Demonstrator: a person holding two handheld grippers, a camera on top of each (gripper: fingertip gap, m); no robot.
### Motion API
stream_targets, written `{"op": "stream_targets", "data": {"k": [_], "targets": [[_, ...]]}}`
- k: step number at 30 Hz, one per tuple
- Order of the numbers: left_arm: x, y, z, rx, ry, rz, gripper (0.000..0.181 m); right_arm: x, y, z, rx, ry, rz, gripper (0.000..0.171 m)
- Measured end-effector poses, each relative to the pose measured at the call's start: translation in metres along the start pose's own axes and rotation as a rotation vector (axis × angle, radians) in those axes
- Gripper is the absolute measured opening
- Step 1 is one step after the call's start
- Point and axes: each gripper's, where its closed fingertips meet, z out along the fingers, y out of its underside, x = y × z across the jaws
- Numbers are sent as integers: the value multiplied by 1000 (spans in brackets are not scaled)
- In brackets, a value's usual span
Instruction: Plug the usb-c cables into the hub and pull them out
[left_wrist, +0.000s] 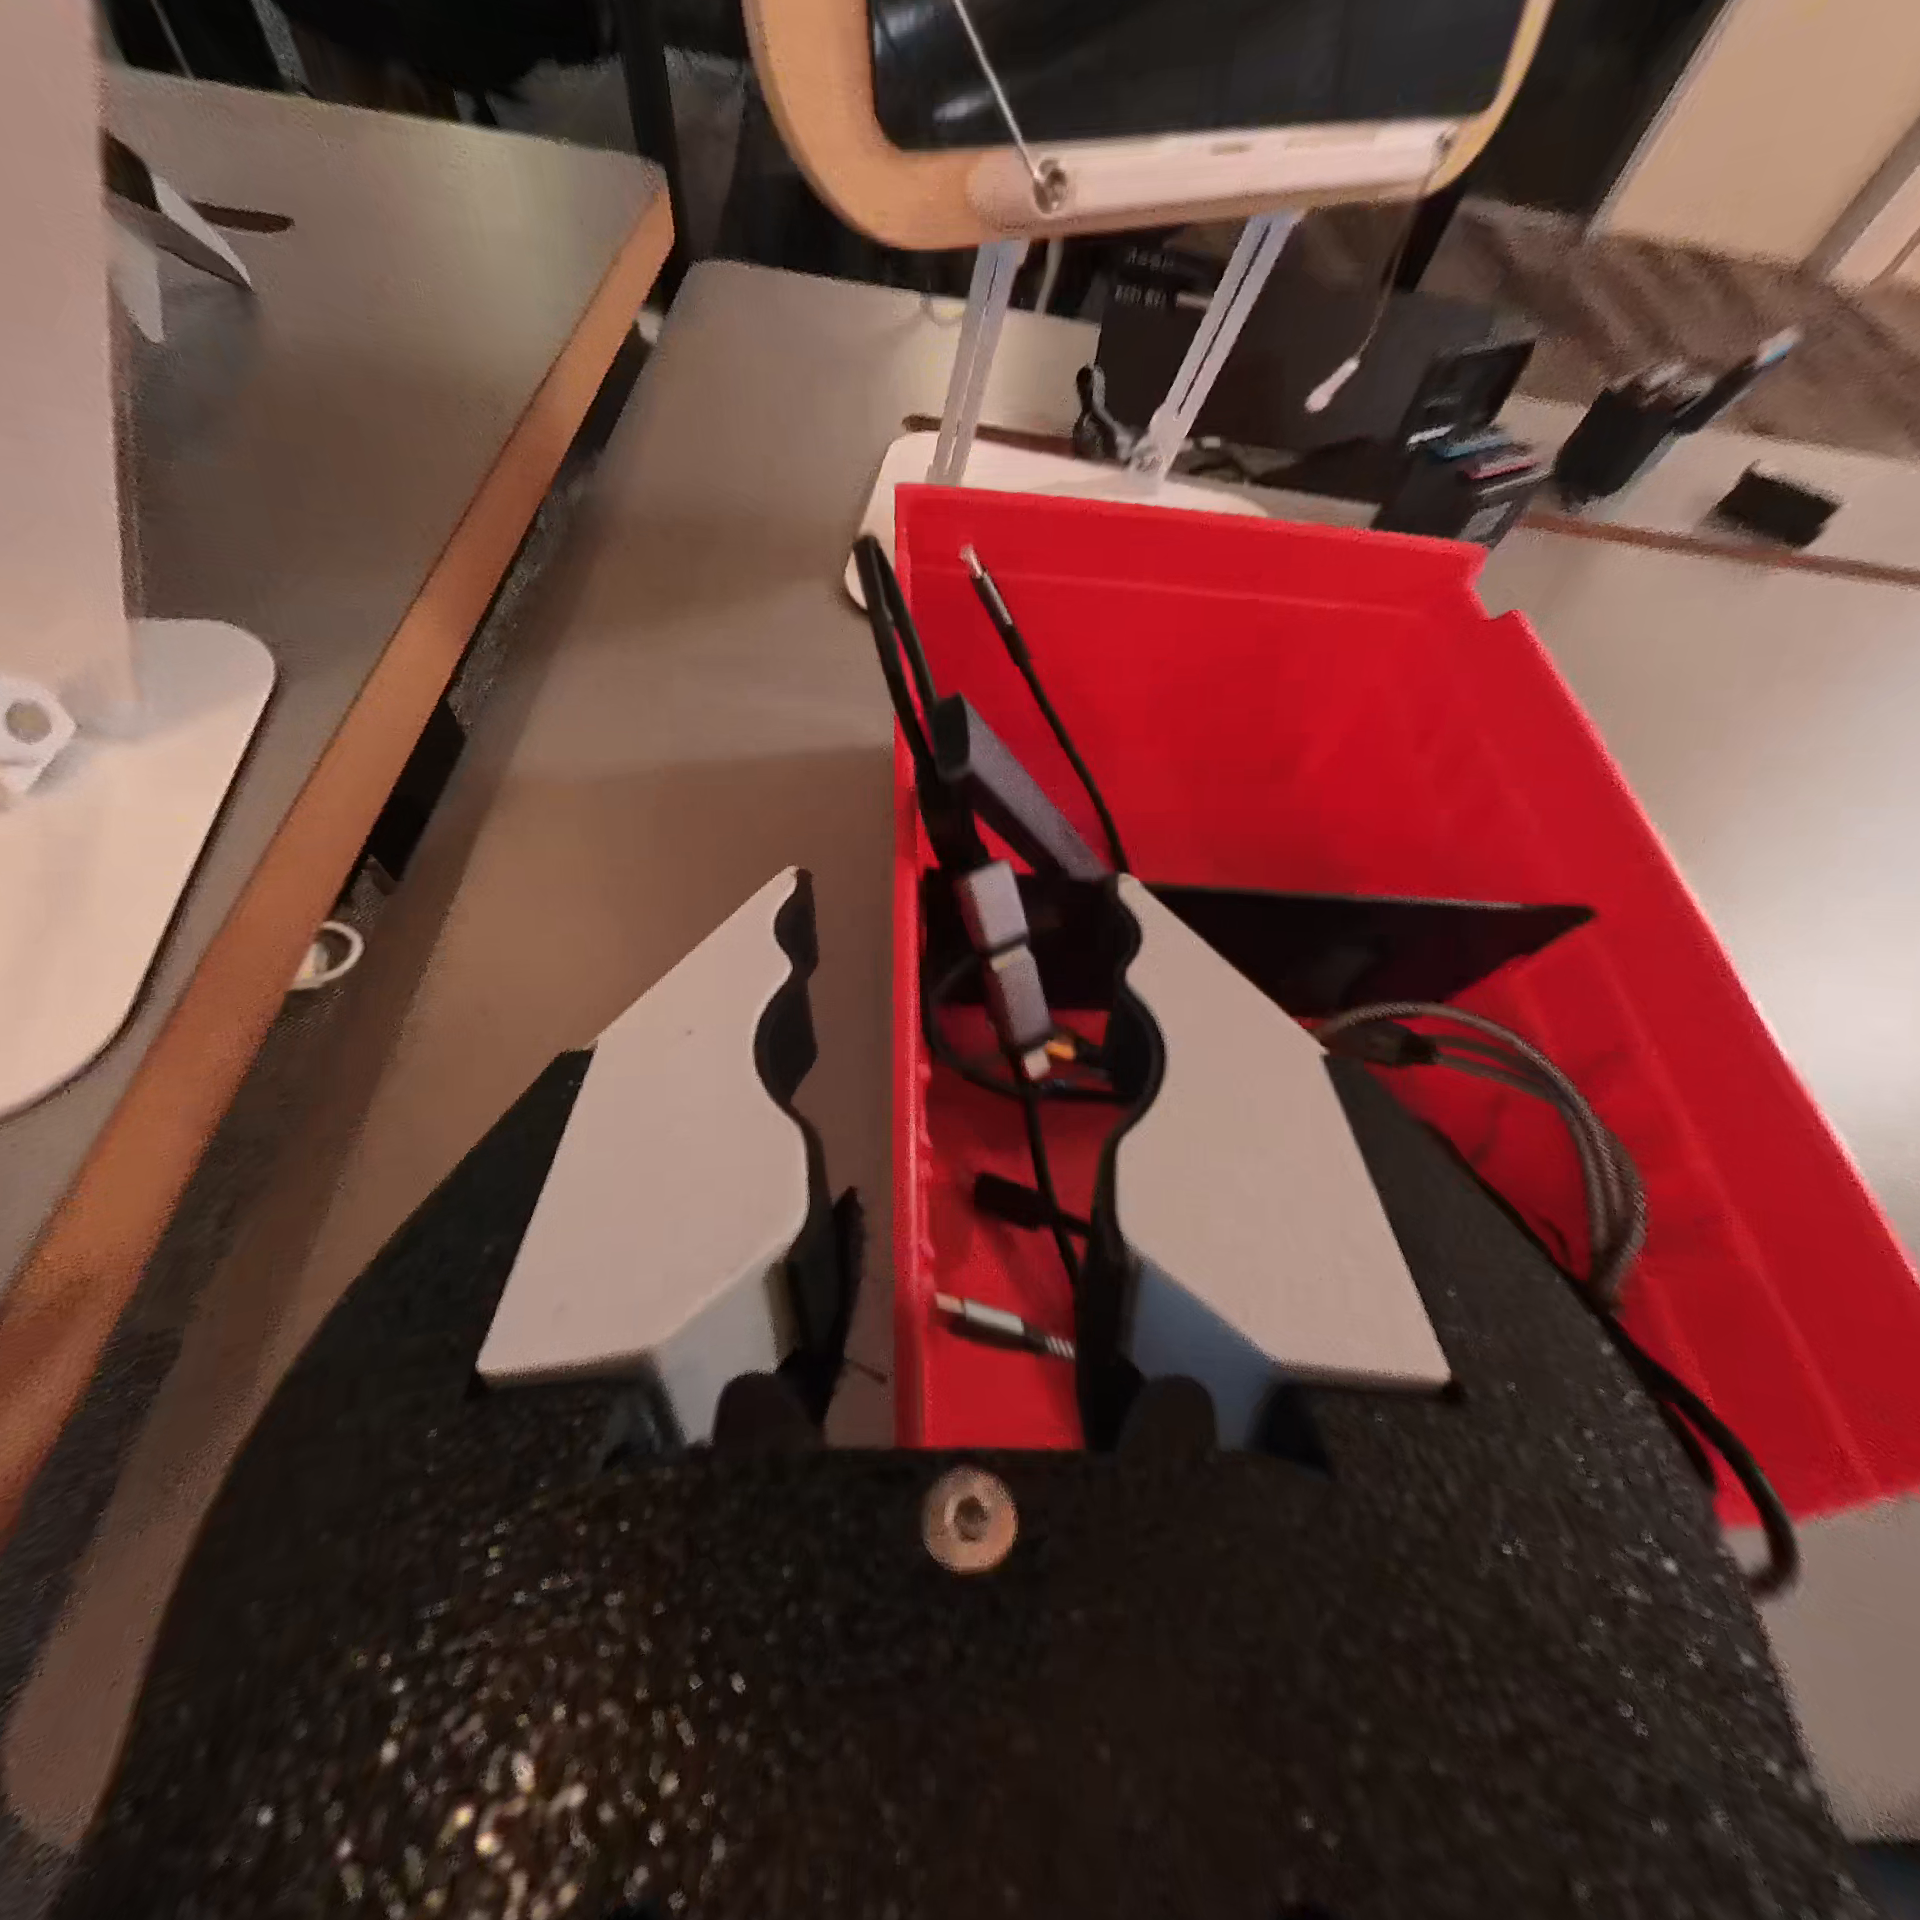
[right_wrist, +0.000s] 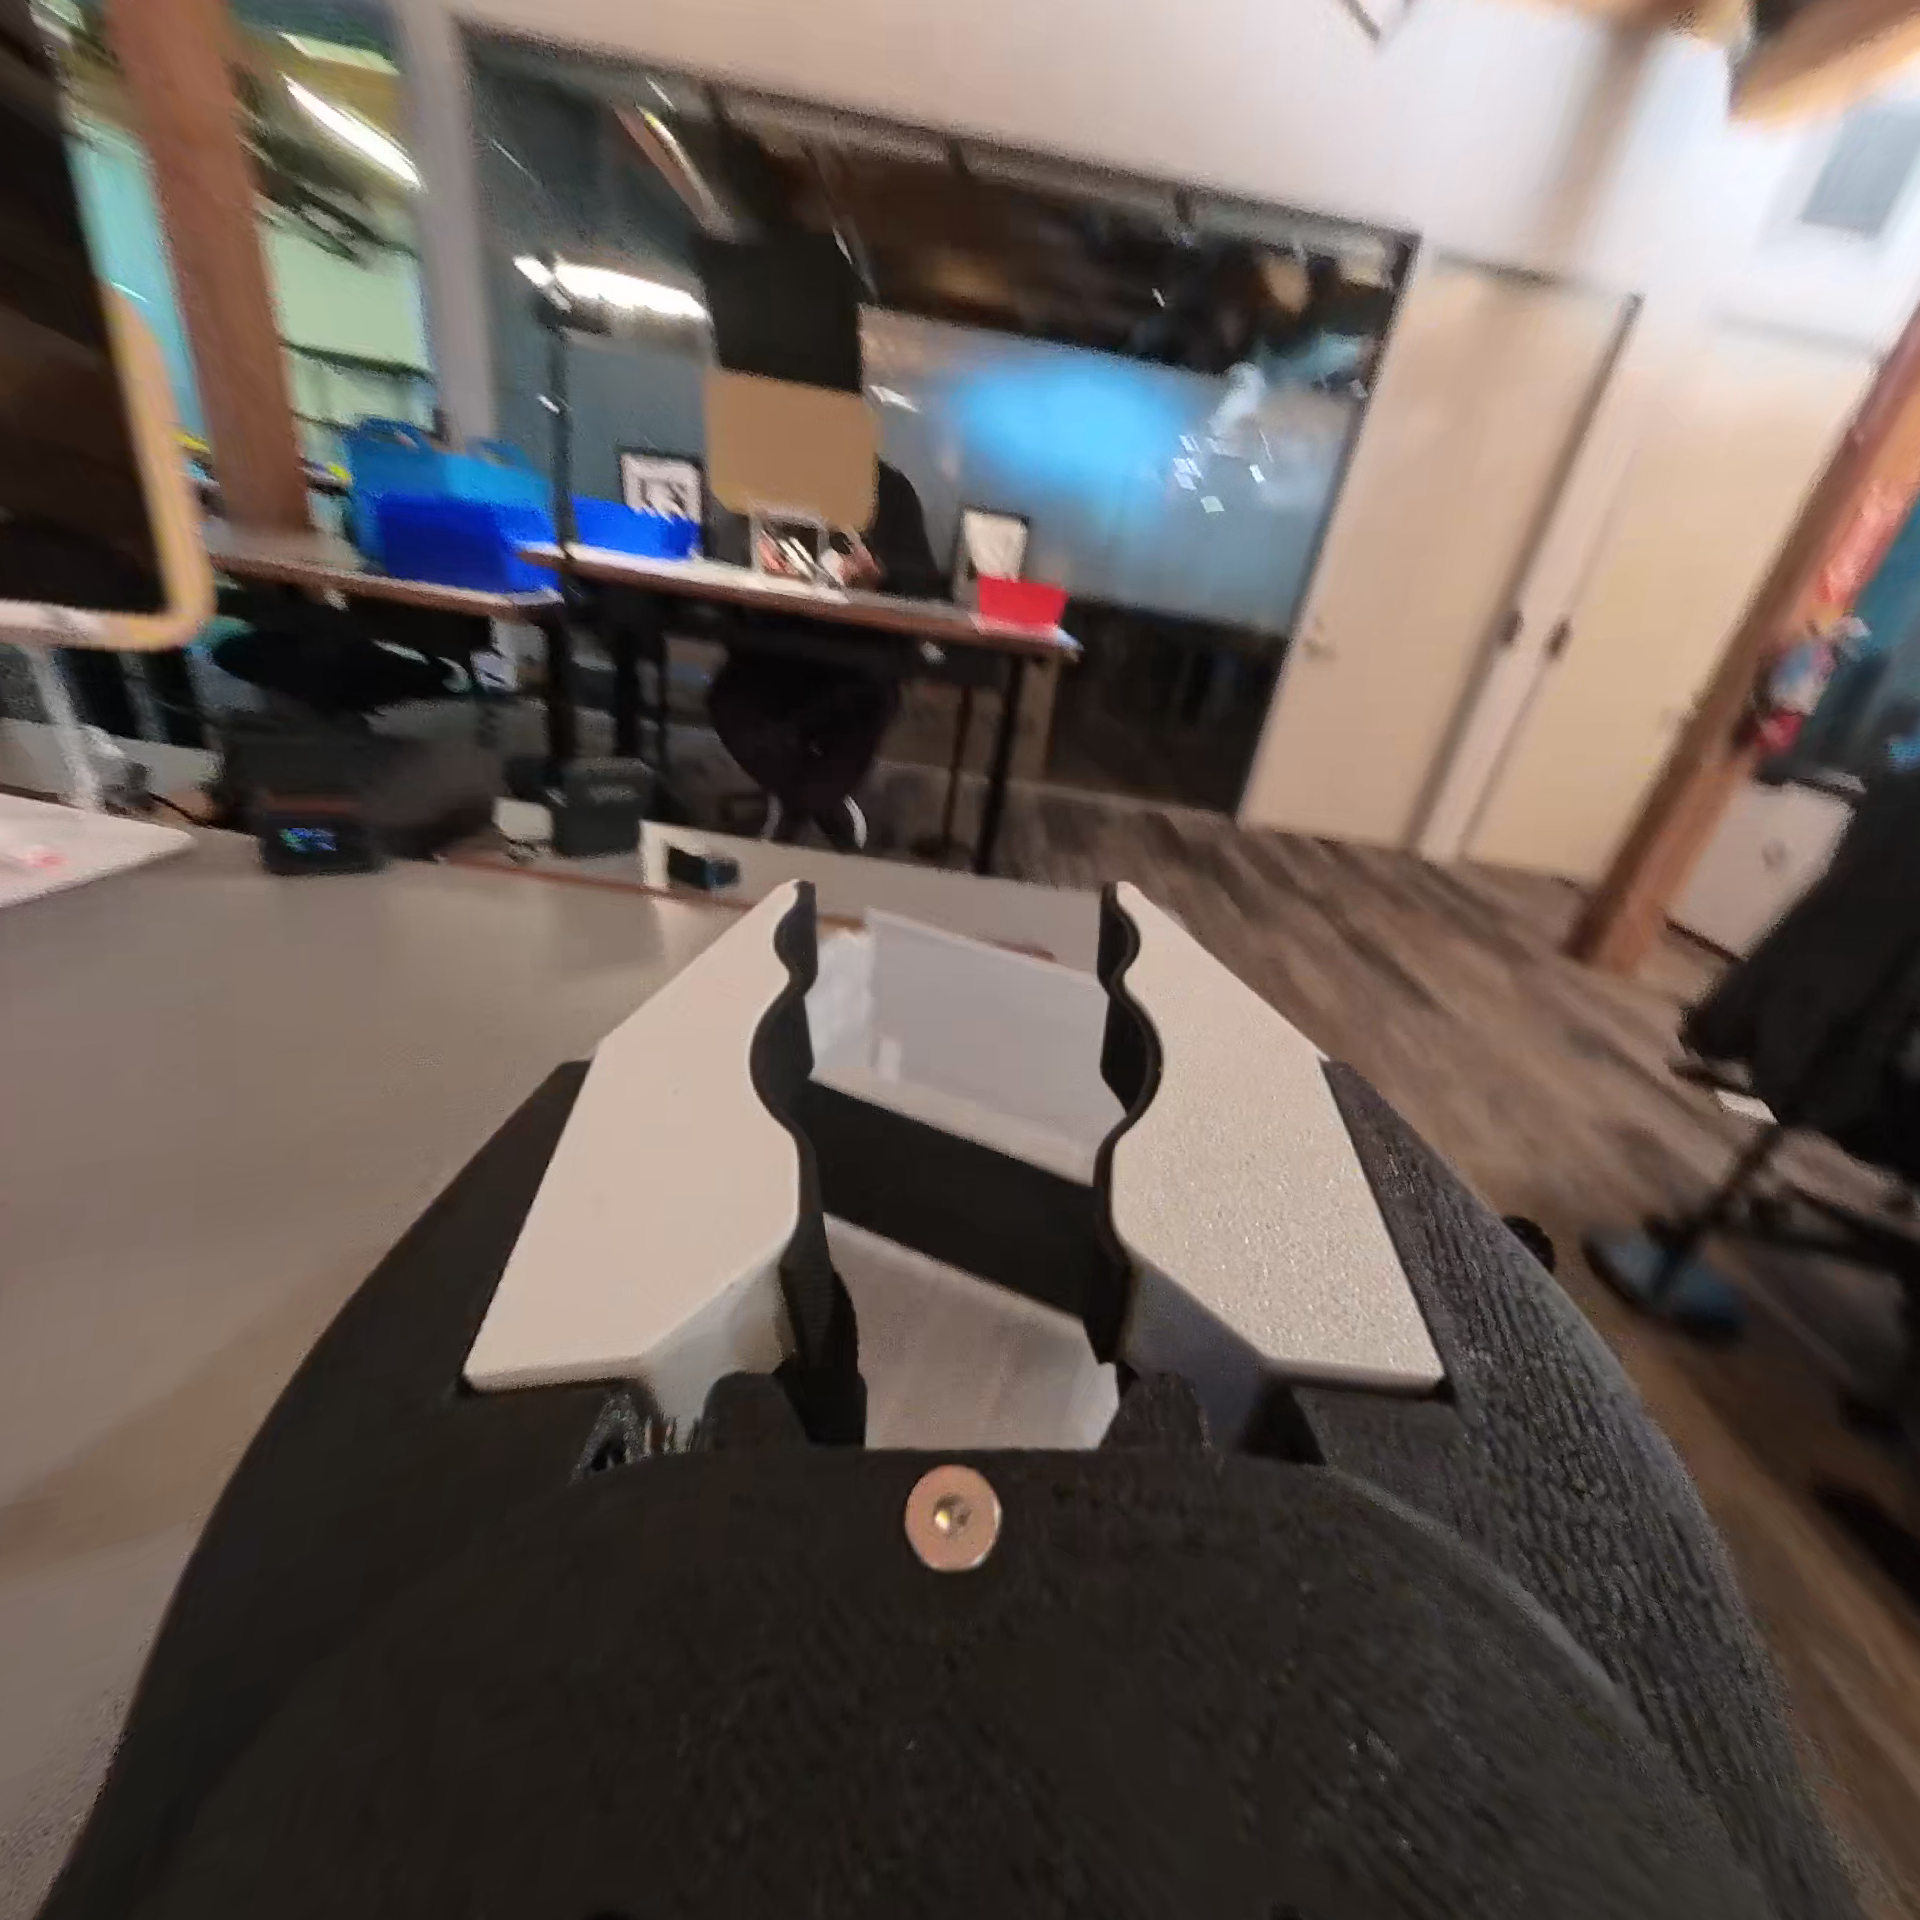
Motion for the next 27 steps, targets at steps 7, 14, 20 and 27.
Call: {"op": "stream_targets", "data": {"k": [7,14,20,27], "targets": [[1,-4,54,-188,61,-52,37,-118,-16,40,88,-386,76,53],[23,-18,40,-89,8,160,19,-210,4,56,56,-695,216,53],[55,-61,13,83,38,263,17,-266,29,73,33,-838,149,51],[132,-106,-12,240,301,248,16,-292,61,94,151,-763,-149,44]]}}
